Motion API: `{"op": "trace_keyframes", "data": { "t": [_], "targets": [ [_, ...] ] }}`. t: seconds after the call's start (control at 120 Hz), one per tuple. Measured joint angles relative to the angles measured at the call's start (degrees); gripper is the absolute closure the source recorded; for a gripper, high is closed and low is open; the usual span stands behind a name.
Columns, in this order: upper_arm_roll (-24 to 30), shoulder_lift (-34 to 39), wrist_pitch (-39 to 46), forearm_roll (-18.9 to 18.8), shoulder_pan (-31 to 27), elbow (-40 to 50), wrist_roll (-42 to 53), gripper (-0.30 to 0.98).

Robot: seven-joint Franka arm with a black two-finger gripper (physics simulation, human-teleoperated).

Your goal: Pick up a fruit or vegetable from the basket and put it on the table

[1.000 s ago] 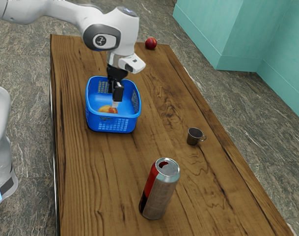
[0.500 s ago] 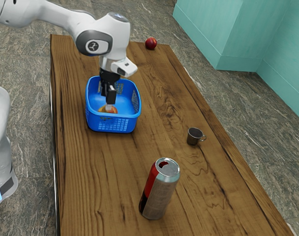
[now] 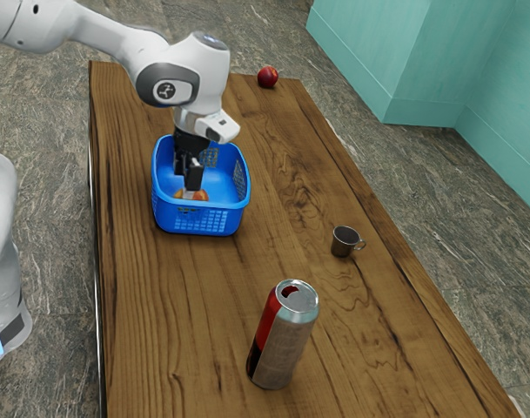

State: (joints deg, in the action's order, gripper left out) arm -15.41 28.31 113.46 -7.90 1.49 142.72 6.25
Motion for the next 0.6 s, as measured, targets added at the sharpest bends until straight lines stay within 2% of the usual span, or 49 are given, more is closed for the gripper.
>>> {"op": "trace_keyframes", "data": {
  "t": [0.6],
  "targets": [
    [-0.14, -1.96, 2.05, 0.05, -0.08, 0.65, -0.05, 0.0]
  ]
}}
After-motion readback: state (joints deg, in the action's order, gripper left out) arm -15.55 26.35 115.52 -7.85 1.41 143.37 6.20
